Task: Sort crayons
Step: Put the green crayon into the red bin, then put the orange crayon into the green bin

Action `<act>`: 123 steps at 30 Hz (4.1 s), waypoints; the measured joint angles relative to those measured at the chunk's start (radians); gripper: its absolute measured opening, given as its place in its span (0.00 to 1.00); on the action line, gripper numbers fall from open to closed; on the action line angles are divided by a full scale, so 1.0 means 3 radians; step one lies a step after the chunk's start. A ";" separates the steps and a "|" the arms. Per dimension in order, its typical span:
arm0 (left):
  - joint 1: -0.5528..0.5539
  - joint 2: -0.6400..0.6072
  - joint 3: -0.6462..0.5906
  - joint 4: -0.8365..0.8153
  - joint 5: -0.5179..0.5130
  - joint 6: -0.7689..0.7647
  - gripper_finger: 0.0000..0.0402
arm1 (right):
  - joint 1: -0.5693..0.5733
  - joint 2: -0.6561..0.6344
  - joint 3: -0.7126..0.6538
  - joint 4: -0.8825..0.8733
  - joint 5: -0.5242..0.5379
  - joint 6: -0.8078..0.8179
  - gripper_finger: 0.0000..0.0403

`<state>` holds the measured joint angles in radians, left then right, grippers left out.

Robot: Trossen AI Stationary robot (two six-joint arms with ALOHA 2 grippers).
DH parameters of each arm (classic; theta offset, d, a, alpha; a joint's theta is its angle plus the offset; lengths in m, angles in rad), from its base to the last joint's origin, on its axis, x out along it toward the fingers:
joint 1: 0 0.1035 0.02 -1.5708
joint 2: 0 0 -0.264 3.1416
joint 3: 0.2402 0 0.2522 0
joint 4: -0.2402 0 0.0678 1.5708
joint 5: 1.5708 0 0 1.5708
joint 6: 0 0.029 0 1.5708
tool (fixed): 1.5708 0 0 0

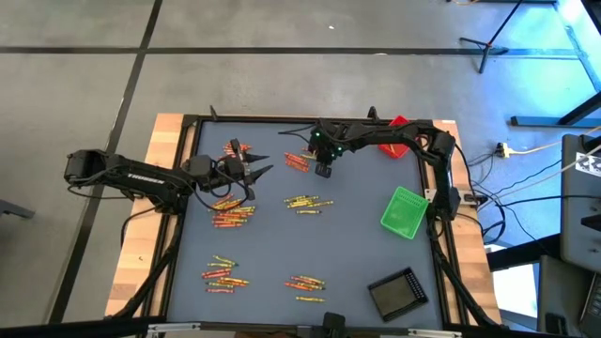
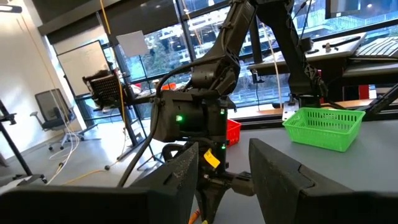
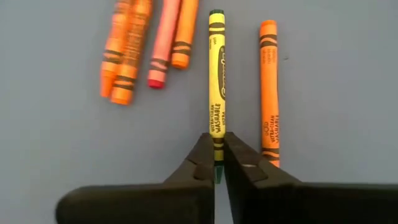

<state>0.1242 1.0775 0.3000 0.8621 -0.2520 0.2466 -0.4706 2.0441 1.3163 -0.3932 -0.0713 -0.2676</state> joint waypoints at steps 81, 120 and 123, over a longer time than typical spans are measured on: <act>0.0000 0.0000 0.0000 -0.0017 -0.0003 -0.0003 0.32 | -0.1658 -0.2492 -0.1402 -0.1247 0.0600 0.0519 0.37; 0.0000 0.0000 0.0000 0.0002 -0.0002 0.0000 0.32 | -0.0327 -0.0967 -0.0583 0.0409 -0.0180 0.0528 0.39; 0.0000 0.0000 0.0000 0.0001 -0.0003 0.0000 0.32 | -0.0327 -0.0747 -0.0350 0.0257 -0.0212 0.0529 0.39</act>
<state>0.1242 1.0775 0.3000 0.8623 -0.2527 0.2466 -0.5686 1.8199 1.2113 -0.3160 -0.1348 -0.1089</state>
